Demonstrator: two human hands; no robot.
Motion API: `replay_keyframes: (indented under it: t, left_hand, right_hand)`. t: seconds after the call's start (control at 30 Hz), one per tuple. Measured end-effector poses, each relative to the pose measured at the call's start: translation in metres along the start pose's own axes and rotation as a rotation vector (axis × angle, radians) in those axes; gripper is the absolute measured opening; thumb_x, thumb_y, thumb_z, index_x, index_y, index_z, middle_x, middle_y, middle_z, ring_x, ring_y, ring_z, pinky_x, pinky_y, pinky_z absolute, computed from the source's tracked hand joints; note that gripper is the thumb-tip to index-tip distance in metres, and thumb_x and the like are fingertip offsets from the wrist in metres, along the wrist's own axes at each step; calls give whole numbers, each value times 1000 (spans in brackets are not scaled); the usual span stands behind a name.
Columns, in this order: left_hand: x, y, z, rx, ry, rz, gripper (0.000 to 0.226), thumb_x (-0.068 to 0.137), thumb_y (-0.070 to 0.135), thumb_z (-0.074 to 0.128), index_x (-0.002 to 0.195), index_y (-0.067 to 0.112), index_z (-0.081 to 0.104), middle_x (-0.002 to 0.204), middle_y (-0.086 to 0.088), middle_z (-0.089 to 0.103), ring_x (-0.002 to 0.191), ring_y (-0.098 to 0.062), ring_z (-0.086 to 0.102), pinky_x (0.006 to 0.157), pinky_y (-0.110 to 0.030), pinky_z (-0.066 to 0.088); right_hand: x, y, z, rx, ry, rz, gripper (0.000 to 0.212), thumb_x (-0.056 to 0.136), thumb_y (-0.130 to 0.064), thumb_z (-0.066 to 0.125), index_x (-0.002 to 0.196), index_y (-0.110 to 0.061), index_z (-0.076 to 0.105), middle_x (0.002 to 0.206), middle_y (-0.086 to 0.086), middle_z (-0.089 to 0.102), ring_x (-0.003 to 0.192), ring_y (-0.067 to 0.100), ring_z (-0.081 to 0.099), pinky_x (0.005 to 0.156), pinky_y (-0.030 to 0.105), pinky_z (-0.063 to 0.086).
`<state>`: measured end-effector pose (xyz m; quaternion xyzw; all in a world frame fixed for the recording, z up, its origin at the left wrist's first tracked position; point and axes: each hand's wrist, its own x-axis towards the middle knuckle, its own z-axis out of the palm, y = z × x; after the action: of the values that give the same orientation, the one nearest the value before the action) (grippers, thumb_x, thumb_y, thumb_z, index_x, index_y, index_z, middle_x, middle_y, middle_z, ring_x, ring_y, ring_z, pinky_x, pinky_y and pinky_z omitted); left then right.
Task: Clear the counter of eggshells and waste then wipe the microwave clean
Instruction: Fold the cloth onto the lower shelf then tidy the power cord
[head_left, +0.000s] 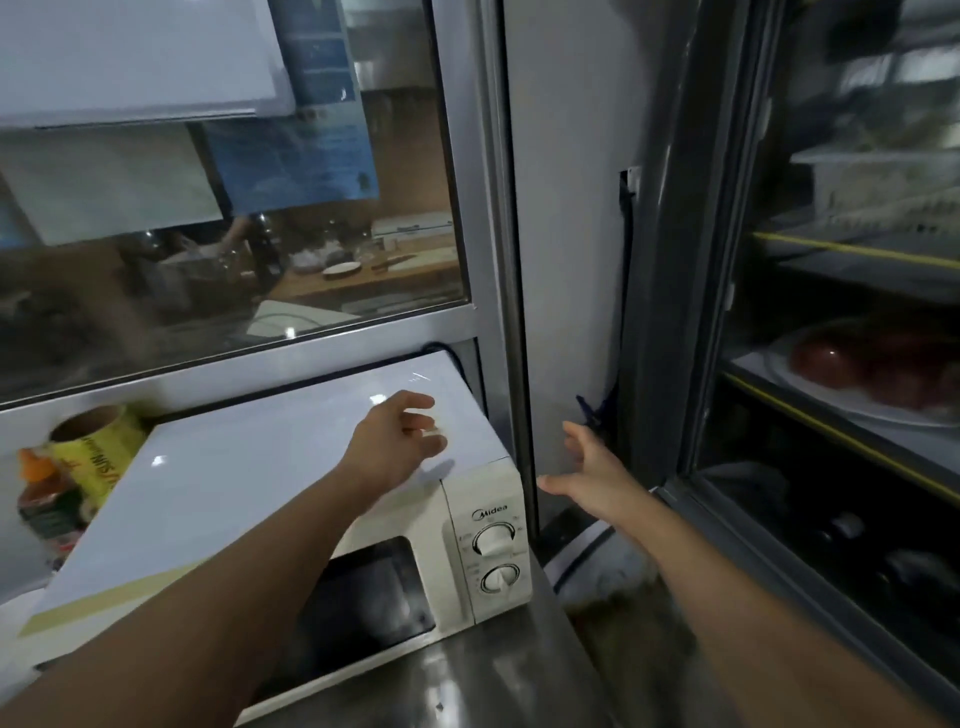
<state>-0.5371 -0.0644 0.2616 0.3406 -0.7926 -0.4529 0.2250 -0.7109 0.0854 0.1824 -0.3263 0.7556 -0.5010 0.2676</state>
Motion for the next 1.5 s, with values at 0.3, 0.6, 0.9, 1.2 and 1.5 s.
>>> replay_keyframes:
  t: [0.3,0.6,0.9,1.2,1.5]
  left_hand:
    - [100,5,41,246,58,40,41,77,16,73,114,23,57,108,1,64,100,-17,60,89,-30,47]
    - [167,4,63,473,68,98,47,75,15,74,119,21,56,110,7,61,103,-9,56,87,-20,40]
    - [198,-13,53,511,129,115,42,80,15,70,119,22,57,114,9,61,108,-7,55,92,-20,39]
    - [212,-32,39,483,200,60,38,79,24,73,113,29,57,111,12,61,105,-4,55,88,-21,40]
    - [216,-37,35,478,196,60,40,79,27,73,116,27,57,116,12,60,110,-3,53,95,-24,40]
  right_hand:
    - [125,46,-4,80,-81,28,85,79,-21,73,146,-25,21,148,-1,34,133,20,35,97,30,33]
    - [205,90,14,166,-174,44,84,79,-17,72,146,-20,22,149,6,32,135,27,33,101,33,35]
    - [271,109,59,200,-216,58,79,80,-4,70,145,-7,26,148,14,34,135,28,34,103,32,34]
    - [317,126,108,201,-287,108,77,79,-3,70,143,-7,29,146,13,36,130,27,41,95,28,39]
    - [329,134,121,170,-301,97,55,80,4,65,132,-1,45,125,12,53,113,25,52,86,25,40]
